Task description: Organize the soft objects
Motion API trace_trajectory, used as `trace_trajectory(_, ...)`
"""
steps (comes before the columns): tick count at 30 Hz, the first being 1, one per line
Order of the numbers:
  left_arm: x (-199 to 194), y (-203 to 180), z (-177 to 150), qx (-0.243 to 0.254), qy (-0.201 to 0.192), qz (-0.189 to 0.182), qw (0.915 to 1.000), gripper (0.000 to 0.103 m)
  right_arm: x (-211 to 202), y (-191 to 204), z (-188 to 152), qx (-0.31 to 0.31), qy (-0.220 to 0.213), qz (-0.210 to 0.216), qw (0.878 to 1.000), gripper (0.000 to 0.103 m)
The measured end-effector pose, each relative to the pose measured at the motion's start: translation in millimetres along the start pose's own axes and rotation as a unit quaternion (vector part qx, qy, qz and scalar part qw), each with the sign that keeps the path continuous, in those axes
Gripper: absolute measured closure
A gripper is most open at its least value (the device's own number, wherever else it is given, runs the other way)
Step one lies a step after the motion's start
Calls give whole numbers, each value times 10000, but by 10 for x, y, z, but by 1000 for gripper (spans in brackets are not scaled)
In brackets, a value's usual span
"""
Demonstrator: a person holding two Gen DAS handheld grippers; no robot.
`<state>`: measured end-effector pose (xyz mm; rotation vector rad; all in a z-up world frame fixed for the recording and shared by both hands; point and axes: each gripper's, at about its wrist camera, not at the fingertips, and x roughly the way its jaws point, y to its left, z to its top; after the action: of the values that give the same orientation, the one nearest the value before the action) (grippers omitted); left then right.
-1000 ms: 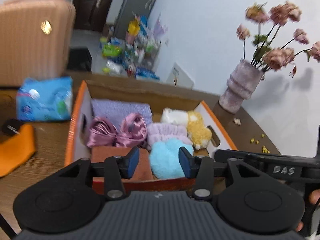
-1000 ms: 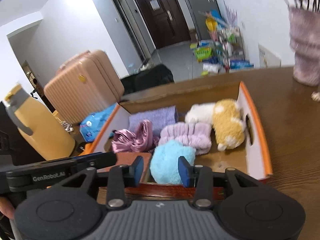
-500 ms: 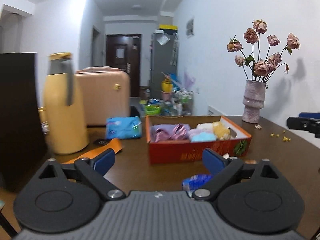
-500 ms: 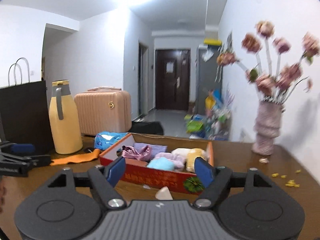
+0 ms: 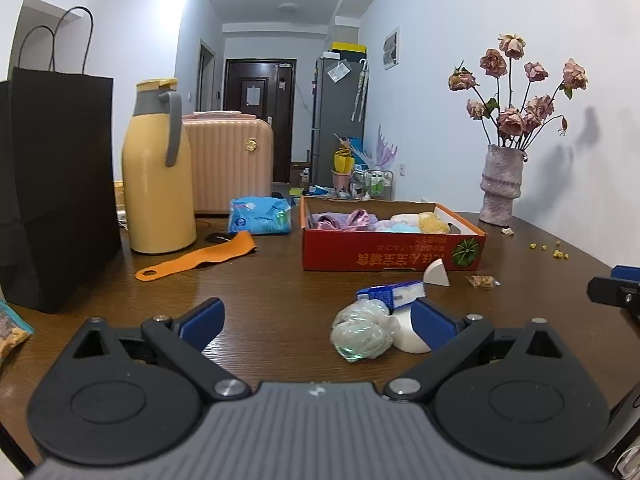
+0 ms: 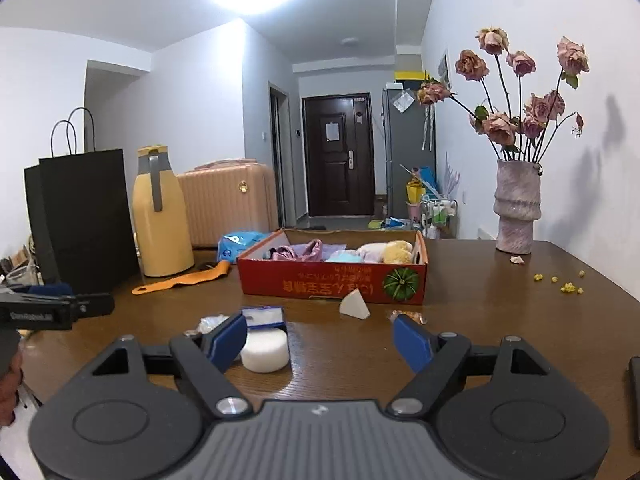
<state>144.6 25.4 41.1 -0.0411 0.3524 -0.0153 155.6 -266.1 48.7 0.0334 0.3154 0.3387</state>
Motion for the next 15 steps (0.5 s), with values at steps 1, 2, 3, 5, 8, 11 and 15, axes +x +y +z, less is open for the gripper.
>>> trace_trajectory(1,21,-14,-12,10,19,-20,10000,2,8,15,-5,1,24,38,10000,25)
trace_trajectory(2,52,-23,-19,29,31,-30,10000,2,36,36,-5,-26,65,64,10000,26)
trace_trajectory(3,87,-37,-33,54,43,-34,10000,2,67,53,-11,-62,100,65,9999,30)
trace_trajectory(5,163,-51,-56,69,63,-39,9999,3,148,86,-18,-77,171,88,9998,33)
trace_trajectory(8,325,-32,-94,5,174,-154,9997,12,319,138,-25,-59,316,260,9991,40)
trace_trajectory(11,644,35,-145,-325,451,-457,9974,21,562,228,-56,-116,486,418,9979,45)
trace_trajectory(15,1090,71,-199,-606,795,-753,9921,31,939,334,-65,-147,716,549,9958,53)
